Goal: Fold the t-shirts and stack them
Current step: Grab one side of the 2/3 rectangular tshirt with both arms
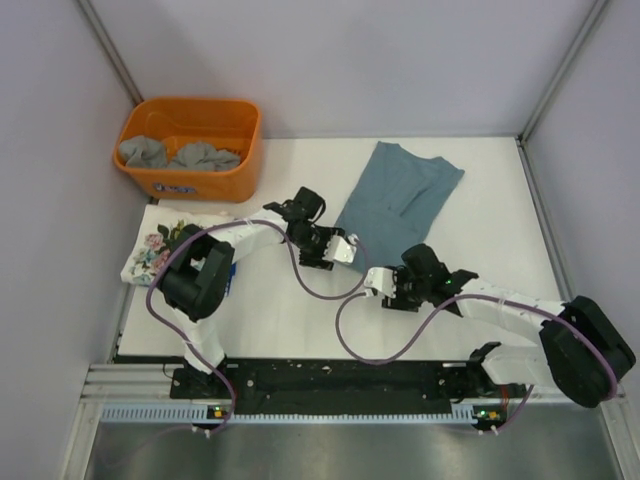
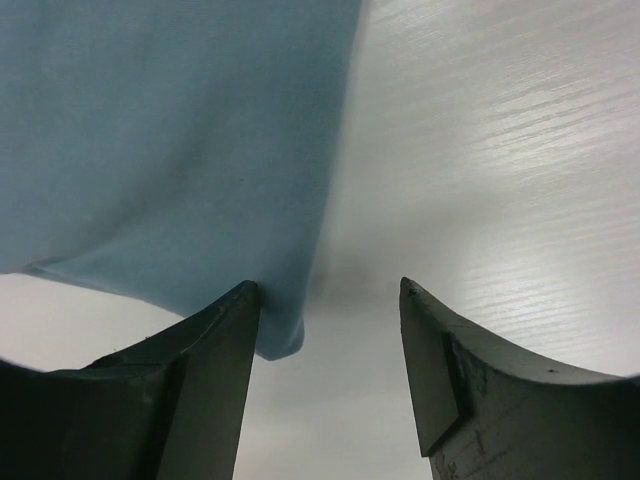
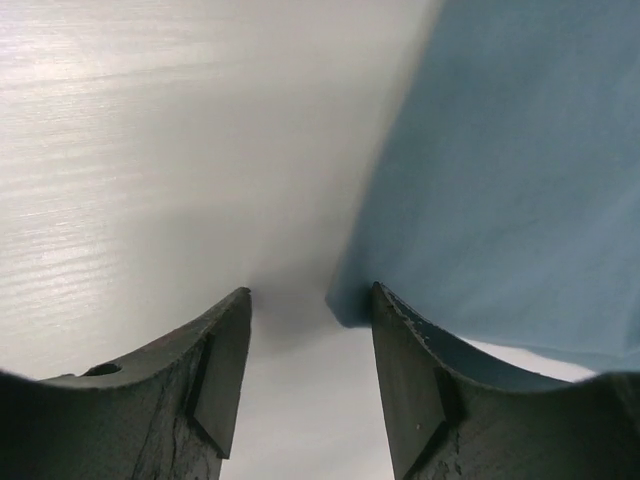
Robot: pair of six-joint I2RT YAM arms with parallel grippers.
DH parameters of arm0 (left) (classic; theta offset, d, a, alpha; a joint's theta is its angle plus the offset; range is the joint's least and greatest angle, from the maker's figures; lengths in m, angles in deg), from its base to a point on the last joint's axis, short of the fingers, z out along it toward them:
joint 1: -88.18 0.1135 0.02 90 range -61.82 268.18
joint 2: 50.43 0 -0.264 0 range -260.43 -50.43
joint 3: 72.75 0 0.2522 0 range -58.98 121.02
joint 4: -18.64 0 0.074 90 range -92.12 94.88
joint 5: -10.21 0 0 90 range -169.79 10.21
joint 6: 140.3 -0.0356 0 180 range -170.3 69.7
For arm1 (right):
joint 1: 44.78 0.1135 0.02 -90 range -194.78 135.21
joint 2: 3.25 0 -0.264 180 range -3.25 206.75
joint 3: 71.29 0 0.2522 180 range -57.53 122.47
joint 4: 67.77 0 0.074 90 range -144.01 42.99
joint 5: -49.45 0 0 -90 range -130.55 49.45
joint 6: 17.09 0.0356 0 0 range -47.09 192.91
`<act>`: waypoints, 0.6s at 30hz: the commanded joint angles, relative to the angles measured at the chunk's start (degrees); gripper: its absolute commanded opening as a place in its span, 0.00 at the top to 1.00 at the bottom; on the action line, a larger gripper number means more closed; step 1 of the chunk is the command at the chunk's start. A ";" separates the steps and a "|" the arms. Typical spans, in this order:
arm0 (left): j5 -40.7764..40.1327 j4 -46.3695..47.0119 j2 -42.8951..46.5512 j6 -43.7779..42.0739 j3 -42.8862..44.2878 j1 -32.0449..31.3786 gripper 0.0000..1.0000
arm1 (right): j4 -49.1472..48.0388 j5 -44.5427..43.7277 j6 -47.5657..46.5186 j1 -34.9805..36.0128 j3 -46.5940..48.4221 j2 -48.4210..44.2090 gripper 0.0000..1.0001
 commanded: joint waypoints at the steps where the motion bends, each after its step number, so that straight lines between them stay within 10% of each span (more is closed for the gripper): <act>1: -0.81 6.80 1.03 -0.54 -1.50 -0.47 0.37 | 2.01 -3.73 -0.42 0.50 3.07 2.74 0.48; 9: -8.02 8.83 -1.60 -0.89 -2.47 -1.43 0.46 | 0.78 -5.66 0.19 0.58 3.85 5.47 0.54; 15: -9.60 6.90 -1.78 2.09 -1.24 -2.84 1.00 | 2.18 -6.63 1.25 0.58 5.17 7.06 1.00; 18: -9.61 3.57 0.23 3.59 -0.98 -2.84 1.00 | 5.60 -6.28 1.77 1.37 6.22 4.95 1.00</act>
